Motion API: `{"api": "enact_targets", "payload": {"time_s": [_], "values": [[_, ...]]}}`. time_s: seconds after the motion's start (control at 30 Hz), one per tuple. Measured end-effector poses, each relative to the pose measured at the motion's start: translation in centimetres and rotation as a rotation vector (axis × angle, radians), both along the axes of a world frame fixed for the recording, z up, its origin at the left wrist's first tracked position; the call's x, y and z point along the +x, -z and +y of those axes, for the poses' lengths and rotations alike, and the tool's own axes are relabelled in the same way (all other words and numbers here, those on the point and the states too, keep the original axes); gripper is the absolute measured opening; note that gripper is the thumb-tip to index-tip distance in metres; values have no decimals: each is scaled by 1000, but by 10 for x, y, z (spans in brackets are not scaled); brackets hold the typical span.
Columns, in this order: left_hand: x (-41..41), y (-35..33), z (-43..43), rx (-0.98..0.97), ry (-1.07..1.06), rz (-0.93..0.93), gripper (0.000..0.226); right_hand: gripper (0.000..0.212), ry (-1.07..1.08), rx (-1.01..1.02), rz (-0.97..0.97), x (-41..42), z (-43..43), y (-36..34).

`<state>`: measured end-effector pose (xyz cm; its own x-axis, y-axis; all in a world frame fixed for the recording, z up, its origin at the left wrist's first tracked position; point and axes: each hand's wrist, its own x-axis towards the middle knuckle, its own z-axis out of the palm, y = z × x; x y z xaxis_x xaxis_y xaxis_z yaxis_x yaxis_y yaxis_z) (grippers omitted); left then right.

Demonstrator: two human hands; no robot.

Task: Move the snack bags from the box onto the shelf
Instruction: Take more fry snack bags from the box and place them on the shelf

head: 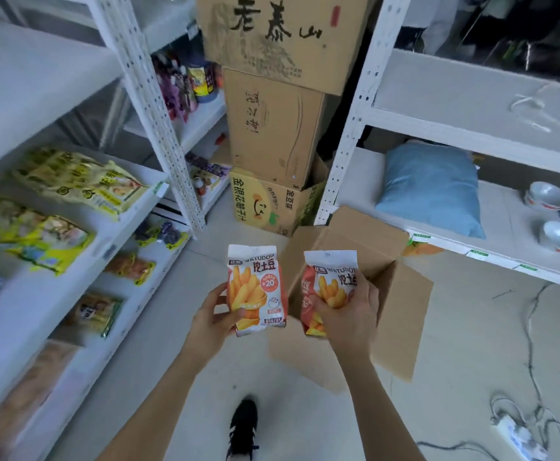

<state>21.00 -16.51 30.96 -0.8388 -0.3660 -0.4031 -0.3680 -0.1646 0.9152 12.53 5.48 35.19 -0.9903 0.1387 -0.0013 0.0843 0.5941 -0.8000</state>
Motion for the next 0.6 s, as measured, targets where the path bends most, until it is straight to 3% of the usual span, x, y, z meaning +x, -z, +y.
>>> {"api": "enact_targets", "payload": {"time_s": [0.27,0.6], "values": [[148,-54,-42,-8,-202,27,59,91,-235,-33,59,95,-72,-60],[299,-120,-149,-159,-535,104,48,95,-518,-155,155,185,-211,-108]]}}
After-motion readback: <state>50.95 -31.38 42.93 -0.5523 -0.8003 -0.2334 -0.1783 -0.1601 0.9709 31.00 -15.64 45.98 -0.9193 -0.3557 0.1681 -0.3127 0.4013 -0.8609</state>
